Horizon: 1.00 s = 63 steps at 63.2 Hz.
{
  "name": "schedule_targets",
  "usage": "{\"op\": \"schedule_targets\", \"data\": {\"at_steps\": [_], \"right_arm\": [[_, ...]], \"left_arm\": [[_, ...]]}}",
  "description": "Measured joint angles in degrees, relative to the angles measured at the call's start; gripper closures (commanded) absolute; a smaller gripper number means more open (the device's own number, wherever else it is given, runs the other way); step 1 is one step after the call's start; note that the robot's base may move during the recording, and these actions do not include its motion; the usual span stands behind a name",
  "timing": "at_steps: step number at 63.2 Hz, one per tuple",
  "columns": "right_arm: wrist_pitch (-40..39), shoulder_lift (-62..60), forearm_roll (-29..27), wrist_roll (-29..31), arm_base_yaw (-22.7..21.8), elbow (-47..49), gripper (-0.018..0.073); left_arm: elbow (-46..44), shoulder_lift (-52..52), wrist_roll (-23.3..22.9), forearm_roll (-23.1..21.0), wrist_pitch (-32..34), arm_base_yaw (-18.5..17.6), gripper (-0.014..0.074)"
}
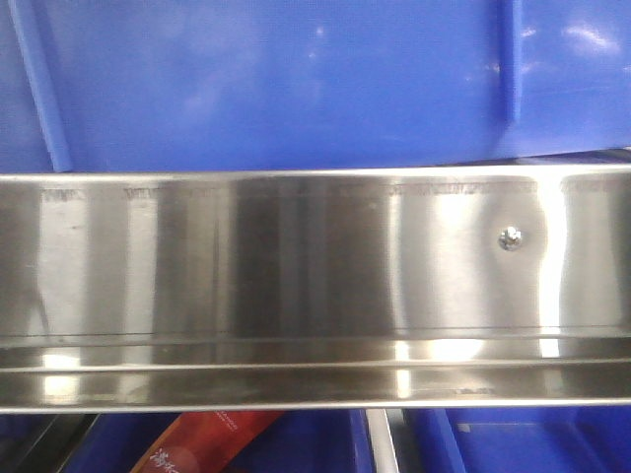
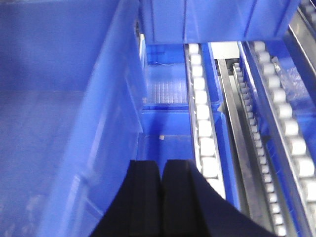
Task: Move blue bin to conveyor side
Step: 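Close both grippers on opposite side walls of the blue bin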
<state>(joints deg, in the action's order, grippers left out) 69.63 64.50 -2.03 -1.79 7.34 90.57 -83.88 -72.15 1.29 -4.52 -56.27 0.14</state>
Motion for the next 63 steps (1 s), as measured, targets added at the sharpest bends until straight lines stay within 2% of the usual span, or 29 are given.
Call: {"op": "schedule_targets", "data": {"at_steps": [18, 38, 42, 52, 55, 63], "right_arm": [[0.9, 9.4, 5.6, -4.2, 8.2, 9.1, 0.0627], [1.1, 12.9, 5.6, -5.3, 10.0, 10.2, 0.0619], [1.1, 13.1, 5.6, -5.4, 10.0, 10.2, 0.0547], [1.1, 13.2, 5.6, -5.4, 10.0, 10.3, 0.0254], [1.1, 13.3, 5.5, -5.4, 10.0, 10.3, 0.0223], [1.1, 13.5, 5.4, -5.4, 10.0, 10.3, 0.0222]], "left_arm": [[-1.5, -4.6, 0.1, -0.2, -0.9, 0.0, 0.0593], [-1.6, -4.6, 0.1, -0.2, -0.9, 0.0, 0.0593], [-1.6, -4.6, 0.1, -0.2, -0.7, 0.0, 0.0593], [-1.6, -4.6, 0.1, -0.2, -0.6, 0.0, 0.0593], [-1.6, -4.6, 0.1, -0.2, -0.6, 0.0, 0.0593], [-1.6, -4.6, 0.1, -0.2, -0.6, 0.0, 0.0593]]}}
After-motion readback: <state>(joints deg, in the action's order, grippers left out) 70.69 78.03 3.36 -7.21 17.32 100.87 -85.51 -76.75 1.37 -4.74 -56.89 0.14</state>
